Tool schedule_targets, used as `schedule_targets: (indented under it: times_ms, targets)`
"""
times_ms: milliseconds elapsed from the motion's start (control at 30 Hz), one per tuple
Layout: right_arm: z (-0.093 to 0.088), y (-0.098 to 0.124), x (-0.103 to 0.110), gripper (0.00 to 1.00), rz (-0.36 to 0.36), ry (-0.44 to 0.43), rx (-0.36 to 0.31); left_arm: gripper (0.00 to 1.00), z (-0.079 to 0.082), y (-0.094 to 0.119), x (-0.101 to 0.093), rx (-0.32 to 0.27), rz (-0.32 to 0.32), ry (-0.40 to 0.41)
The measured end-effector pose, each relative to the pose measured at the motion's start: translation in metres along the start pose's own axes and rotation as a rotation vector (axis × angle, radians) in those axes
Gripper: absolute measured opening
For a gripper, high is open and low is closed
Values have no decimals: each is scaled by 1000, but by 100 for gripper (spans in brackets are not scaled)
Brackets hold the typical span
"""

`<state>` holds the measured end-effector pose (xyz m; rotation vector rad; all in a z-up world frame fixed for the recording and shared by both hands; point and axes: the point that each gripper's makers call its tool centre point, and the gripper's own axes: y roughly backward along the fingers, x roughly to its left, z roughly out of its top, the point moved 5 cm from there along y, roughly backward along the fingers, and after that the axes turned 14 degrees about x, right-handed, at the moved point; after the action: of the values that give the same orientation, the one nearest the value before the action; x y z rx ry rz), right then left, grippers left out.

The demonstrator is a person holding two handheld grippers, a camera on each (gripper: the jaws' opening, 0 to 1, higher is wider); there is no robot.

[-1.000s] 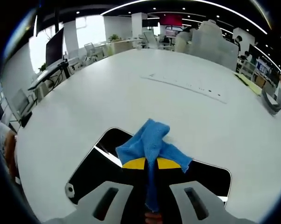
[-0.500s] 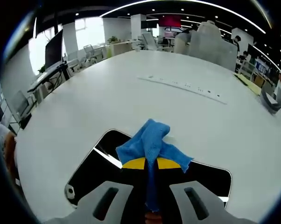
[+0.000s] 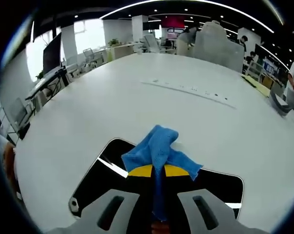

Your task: Wipe the mirror surface with the cleaning cloth until all visible marks leave the cleaned area.

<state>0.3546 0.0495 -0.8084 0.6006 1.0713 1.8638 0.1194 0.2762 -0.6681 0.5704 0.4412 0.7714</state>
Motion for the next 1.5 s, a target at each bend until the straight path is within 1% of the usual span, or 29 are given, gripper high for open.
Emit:
schedule_targets:
  times_ms: [67,233,400,433,467,500,567,667,767,800,900,1133,1233,1267,1400,1433,1500]
  targets:
    - [2,-2,4,2,16,10,-8,97,1,-2,0,-1,-7,2]
    - [7,-5,9,2,25,17,-18,97,6,-5,1,-6,-12,-3]
    - [10,-7,13,2,45,21,-28,97,5,-7,1,-2,-21,-8]
    - [10,-7,15,2,48,26,-29,96,5,-7,1,-1,-22,-6]
    - [11,-8,18,2,46,57,-30,96,6,-7,2,-10,-31,8]
    - [11,-8,21,2,45,69,-29,96,7,-7,3,-17,-36,23]
    - [12,-8,21,2,52,59,-30,96,9,-8,3,-15,-33,17]
    - [13,-9,25,2,58,69,-35,97,12,-4,2,-16,-24,0]
    - [13,-9,28,2,77,57,-40,97,12,-1,2,-20,-21,4]
    - [13,-9,32,2,95,53,-41,97,11,0,2,-23,-19,7]
    - [10,-7,41,2,107,82,-38,97,9,0,0,-17,-14,2]
    - [4,-3,50,2,113,105,-46,97,8,5,-4,-23,-2,-4]
    - [1,-1,53,2,119,110,-45,97,7,8,-7,-16,17,-36]
    - [-1,0,55,2,120,125,-44,97,8,11,-9,-17,14,-32]
    - [-7,3,60,2,124,127,-47,98,11,17,-12,-31,3,-10]
    - [-8,4,61,2,124,129,-48,98,10,17,-15,-25,-16,1]
    - [-12,6,64,2,131,123,-52,98,8,17,-17,-11,-15,-5]
